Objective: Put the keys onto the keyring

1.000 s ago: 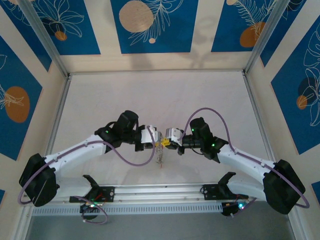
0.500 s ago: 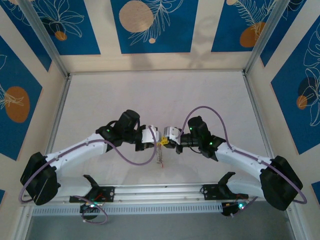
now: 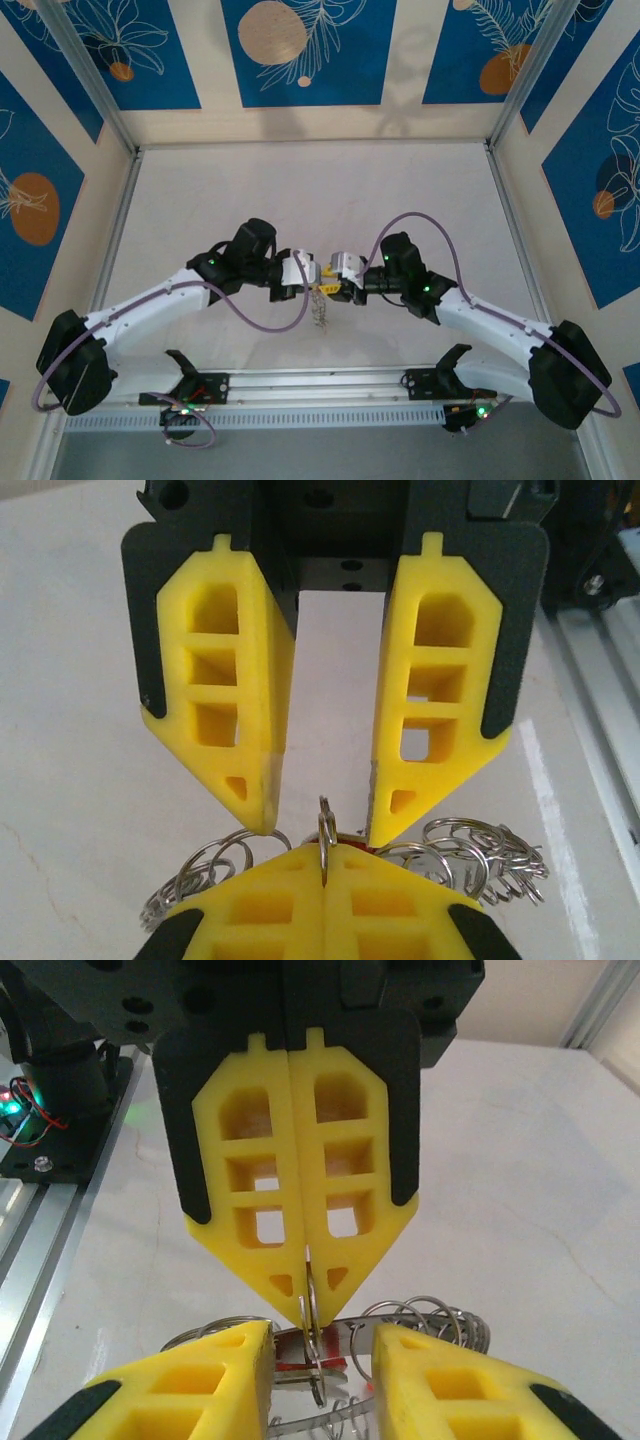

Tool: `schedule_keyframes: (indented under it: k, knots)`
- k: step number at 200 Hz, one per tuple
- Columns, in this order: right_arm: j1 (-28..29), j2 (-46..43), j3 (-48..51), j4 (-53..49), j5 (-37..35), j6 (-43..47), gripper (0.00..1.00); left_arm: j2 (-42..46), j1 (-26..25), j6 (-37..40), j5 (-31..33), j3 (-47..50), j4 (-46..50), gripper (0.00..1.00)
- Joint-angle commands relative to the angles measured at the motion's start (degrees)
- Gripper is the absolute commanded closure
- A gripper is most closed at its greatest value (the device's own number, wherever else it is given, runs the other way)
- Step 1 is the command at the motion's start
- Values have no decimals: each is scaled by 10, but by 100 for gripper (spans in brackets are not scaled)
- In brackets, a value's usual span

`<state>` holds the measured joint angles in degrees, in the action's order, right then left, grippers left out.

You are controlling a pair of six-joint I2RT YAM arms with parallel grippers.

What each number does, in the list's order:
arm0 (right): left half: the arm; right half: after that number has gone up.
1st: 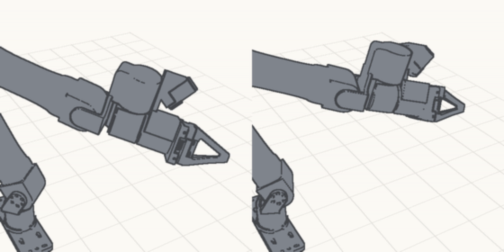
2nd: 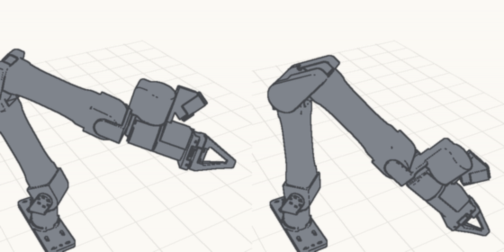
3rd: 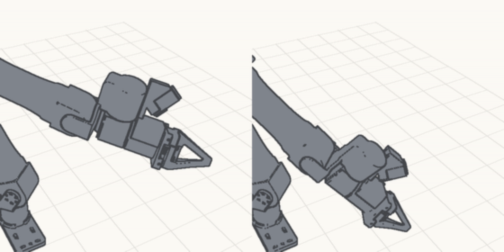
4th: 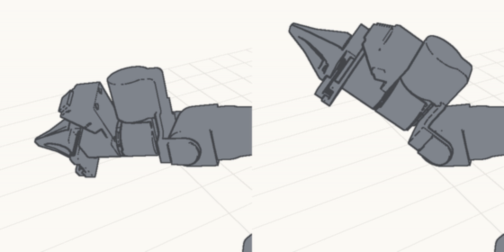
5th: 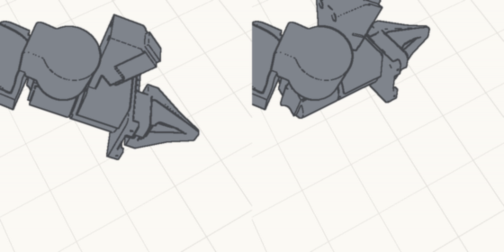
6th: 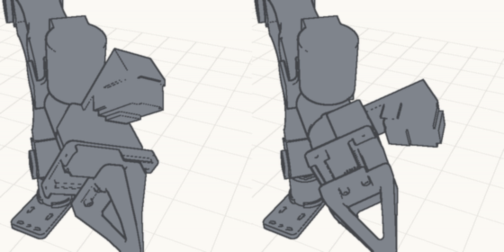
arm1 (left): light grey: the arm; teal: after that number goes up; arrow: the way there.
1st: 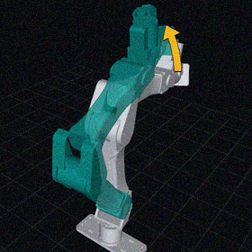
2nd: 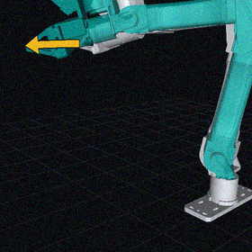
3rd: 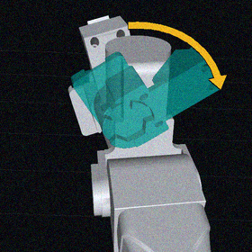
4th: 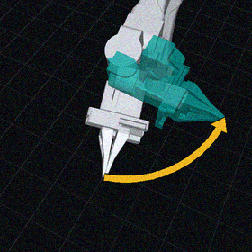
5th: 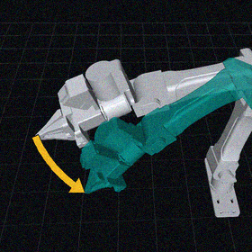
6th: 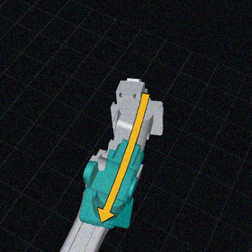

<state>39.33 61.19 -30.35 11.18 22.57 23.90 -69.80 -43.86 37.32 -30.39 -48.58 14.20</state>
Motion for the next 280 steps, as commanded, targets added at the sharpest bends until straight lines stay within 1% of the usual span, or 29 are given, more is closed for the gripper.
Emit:
schedule_keyframes:
  k: [1, 18, 32, 64, 159, 237, 244, 266, 280]
  knots:
    - [-12, -35, -1, -25, 14, -5, 76, 14, 8, -11, -69, 4, -33, 100]
    - [-20, -58, -17, -87, 28, 4, 83, 15, 9, -10, -79, 6, -34, 100]
    - [-22, -71, -23, -113, 34, 5, 83, 14, 9, -8, -87, 7, -36, 100]
    - [-22, -76, -19, -115, 36, 5, 80, 12, 9, -8, -107, 9, -47, 100]
    - [-2, -16, -21, -55, 54, -4, 83, 12, 9, -18, -113, 19, -68, 100]
    - [2, -15, 0, 25, 62, -23, 84, 5, 9, -33, -114, 27, -87, 100]
    - [2, -16, 0, 26, 62, -24, 85, 4, 9, -33, -112, 26, -87, 100]
    - [2, -17, 0, 16, 54, -20, 100, 7, 9, -35, -106, 27, -89, 100]
    - [2, -22, 3, 13, 29, -22, 100, 13, 9, -22, -89, 22, -59, 100]
